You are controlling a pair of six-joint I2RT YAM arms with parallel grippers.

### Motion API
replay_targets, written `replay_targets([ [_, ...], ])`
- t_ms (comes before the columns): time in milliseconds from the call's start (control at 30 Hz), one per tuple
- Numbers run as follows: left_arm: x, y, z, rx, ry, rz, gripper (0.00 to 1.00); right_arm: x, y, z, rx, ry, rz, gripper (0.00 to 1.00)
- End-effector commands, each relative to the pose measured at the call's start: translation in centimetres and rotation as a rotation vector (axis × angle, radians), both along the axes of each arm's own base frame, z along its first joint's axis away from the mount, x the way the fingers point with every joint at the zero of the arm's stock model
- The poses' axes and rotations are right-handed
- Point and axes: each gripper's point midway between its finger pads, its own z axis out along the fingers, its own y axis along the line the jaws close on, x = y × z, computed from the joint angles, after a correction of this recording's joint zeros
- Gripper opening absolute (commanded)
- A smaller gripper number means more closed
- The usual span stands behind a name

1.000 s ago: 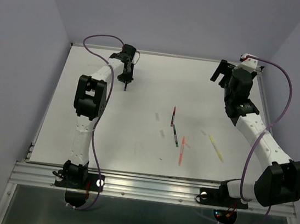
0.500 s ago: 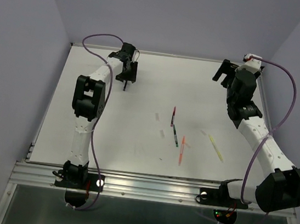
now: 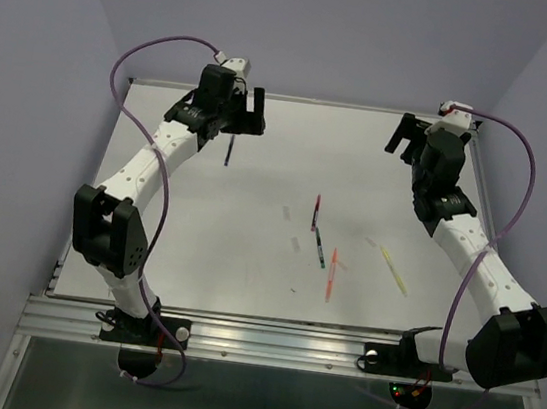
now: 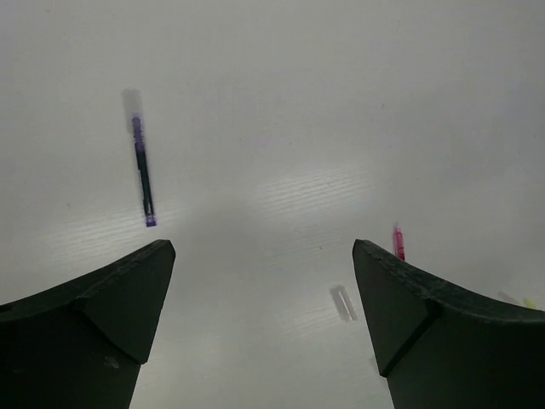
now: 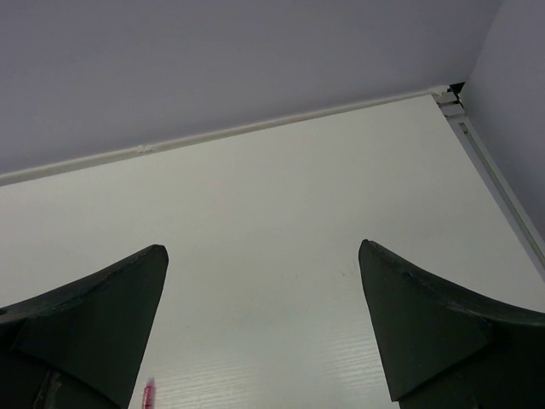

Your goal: Insert the pens into the pen caps

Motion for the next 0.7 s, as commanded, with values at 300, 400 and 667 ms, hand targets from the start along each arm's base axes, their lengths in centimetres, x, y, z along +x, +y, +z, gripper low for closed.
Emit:
replay_targets([
  [300, -4.6, -11.5, -3.0, -0.031, 0.040, -0.228, 0.99, -0.6, -0.1, 0.3, 0.024, -0.015, -0.005, 1.00],
  [400, -5.6, -15.1, -5.3, -0.002, 0.080, -0.279, 0.99, -0.9, -0.8, 0.1, 0.019, 0.001, -0.042, 1.00],
  [667, -7.0, -18.8, -10.6, 0.151, 0.170, -0.223, 0.99, -1.7, -2.7, 0.1, 0.015, 0.000, -0.151, 1.00],
])
